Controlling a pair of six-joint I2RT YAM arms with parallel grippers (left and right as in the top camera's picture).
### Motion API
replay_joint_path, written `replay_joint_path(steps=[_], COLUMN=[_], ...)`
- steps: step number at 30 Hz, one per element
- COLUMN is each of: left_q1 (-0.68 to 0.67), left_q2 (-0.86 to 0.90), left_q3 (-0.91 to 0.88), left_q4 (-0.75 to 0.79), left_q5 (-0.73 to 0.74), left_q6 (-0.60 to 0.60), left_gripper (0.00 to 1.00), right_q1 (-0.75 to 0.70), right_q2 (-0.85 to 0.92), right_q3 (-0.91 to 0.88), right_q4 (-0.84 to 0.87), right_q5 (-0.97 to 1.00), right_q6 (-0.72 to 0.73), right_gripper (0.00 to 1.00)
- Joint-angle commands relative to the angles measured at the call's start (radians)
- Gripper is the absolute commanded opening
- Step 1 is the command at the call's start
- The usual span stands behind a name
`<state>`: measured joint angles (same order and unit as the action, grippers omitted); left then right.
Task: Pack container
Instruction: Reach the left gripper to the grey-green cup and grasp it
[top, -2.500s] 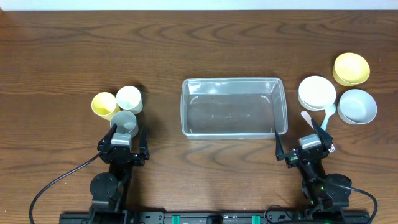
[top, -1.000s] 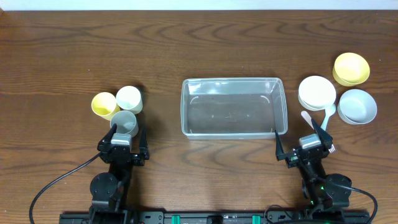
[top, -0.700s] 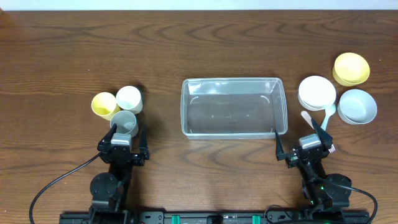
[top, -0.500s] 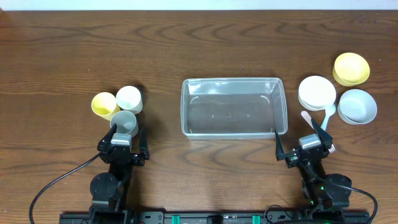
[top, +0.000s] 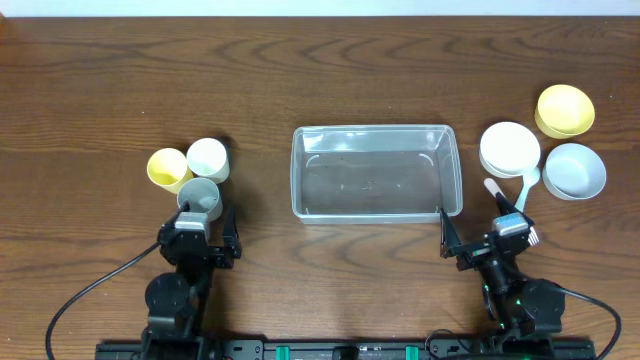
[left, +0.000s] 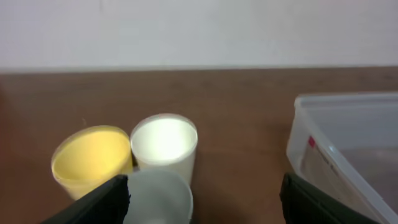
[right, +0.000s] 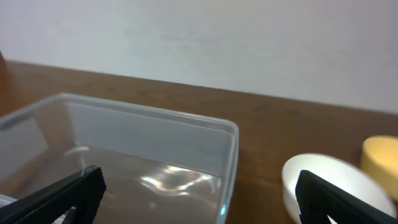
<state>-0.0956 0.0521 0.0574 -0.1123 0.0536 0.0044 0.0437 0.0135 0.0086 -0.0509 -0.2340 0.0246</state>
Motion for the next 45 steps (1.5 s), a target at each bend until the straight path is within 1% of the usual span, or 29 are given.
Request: replay_joint_path(steps=[1, 5, 9, 12, 16, 18, 19, 22, 25, 28, 32, 34, 37, 39, 45], left_q1=[-0.004, -0.004, -0.004, -0.004, -0.004, -0.004, -0.004, -0.004, -0.004, -0.004, -0.004, -0.004, -0.003, 0.002, 0.015], left_q2=[0.061, 0.222, 0.47, 0.68, 0.93, 1.024, 1.062, 1.147, 1.193, 1.26, 1.345, 1.394, 1.465, 1.509, 1.641], left_q3=[0.088, 0.298, 0.571, 0.803, 1.108, 1.217, 1.256, 1.295, 1.284, 1.274, 1.255, 1.247, 1.229, 1.215, 1.196], left_q4=[-0.082, -0.199, -0.382, -0.568, -0.856, -0.96, -0.997, -1.041, -1.055, -1.088, -1.089, -1.077, -1.047, -1.022, -0.97], left_q5=[0.014, 0.0, -0.005, -0.005, -0.005, -0.005, -0.005, -0.005, -0.009, -0.045, -0.048, -0.055, -0.066, -0.066, -0.065], left_q6=[-0.097, -0.097, -0.097, -0.097, -0.096, -0.095, -0.095, -0.095, -0.087, -0.089, -0.088, -0.089, -0.089, -0.089, -0.093], left_gripper=[0.78, 0.78, 0.78, 0.78, 0.78, 0.78, 0.78, 0.78, 0.78, 0.78, 0.78, 0.78, 0.78, 0.78, 0.77], right_q1=[0.002, 0.002, 0.0, 0.0, 0.0, 0.001, 0.001, 0.001, 0.001, 0.001, 0.001, 0.001, 0.001, 0.001, 0.001], right_q2=[0.023, 0.131, 0.343, 0.567, 0.868, 1.007, 1.063, 1.225, 1.304, 1.382, 1.475, 1.514, 1.557, 1.576, 1.595], right_q3=[0.044, 0.166, 0.351, 0.56, 0.863, 1.004, 1.052, 1.157, 1.166, 1.165, 1.165, 1.165, 1.165, 1.165, 1.165], right_q4=[-0.021, -0.098, -0.182, -0.329, -0.616, -0.752, -0.789, -0.856, -0.858, -0.867, -0.87, -0.87, -0.869, -0.868, -0.868], right_q5=[-0.017, 0.01, 0.024, 0.024, 0.024, 0.024, 0.024, -0.008, -0.01, -0.002, -0.002, -0.002, -0.002, -0.001, 0.015], right_q6=[0.146, 0.15, 0.134, 0.105, 0.033, 0.003, 0.004, 0.006, 0.004, 0.004, 0.005, 0.004, 0.005, 0.01, 0.016], right_gripper=[0.99, 0.99, 0.99, 0.99, 0.99, 0.99, 0.99, 0.99, 0.99, 0.99, 0.99, 0.99, 0.95, 0.96, 0.96])
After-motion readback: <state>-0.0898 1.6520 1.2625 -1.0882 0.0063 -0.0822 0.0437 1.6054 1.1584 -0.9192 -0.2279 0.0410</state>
